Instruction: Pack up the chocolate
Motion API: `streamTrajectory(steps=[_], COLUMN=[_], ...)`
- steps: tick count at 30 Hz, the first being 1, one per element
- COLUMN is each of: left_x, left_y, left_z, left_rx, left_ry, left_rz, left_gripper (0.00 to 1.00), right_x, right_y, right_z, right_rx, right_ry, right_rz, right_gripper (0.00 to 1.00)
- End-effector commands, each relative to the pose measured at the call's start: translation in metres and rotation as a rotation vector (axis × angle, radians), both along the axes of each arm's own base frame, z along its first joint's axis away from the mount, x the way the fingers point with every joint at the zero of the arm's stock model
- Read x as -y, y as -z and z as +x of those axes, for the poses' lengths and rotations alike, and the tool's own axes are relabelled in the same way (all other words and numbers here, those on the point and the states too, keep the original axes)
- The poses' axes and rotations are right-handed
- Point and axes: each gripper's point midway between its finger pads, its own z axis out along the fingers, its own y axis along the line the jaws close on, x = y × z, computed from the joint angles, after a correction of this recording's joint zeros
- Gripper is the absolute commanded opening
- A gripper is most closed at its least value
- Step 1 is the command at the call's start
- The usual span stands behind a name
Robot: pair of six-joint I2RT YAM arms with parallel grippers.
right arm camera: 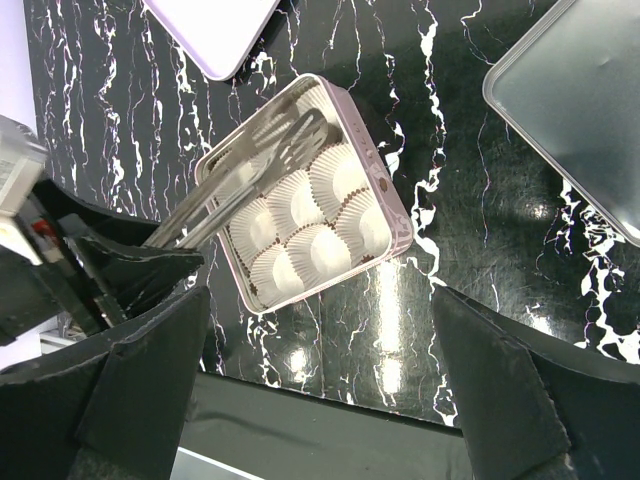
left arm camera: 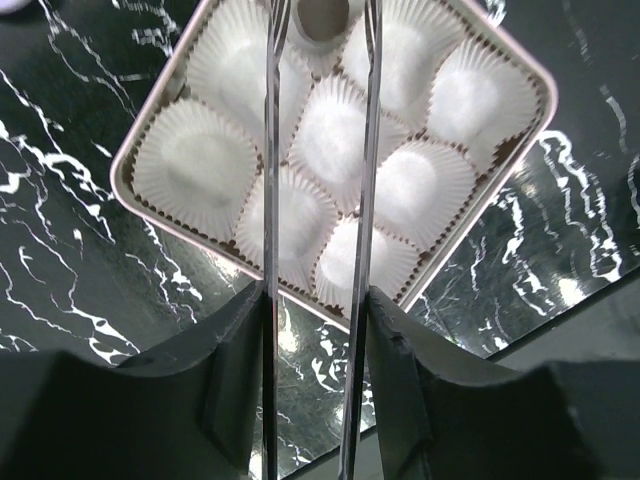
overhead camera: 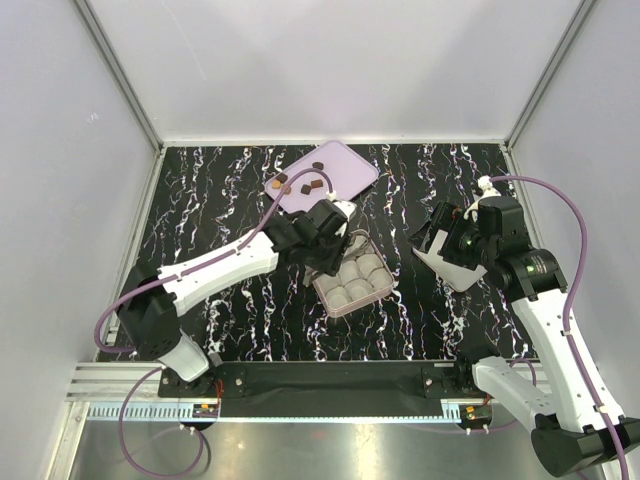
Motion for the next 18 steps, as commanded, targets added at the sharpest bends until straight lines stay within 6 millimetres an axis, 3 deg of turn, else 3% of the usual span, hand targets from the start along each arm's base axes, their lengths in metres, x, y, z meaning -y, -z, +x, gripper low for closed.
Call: streamTrajectory(steps=[1, 8, 13, 18], left_x=[0.014, 0.007, -0.035, -0.074], left_y=[-0.037, -0.073, -0.073, -0.059], left_z=[0.013, 0.024, 0.062, 0.1], left_rx=[0.084, 0.156, 0.203, 0.169], left_ry=[-0.012, -0.056, -0.209, -0.331], left_rz=[-0.081, -0.09, 0.003, 0.012], left_gripper=[0.46, 0.47, 0.47, 0.47], right_x=[0.004, 0.003, 0.001, -0.002], right_y=[-0.022, -0.019, -0.017, -0.014], right_z=[0.007, 0.01, 0.012, 0.014], right_rx=[0.079, 0.075, 0.077, 0.074], right_ry=[0.016, 0.015, 0.006, -0.007], right_rz=[-0.007, -0.012, -0.008, 0.003], right_gripper=[1.0, 1.0, 1.0, 1.0])
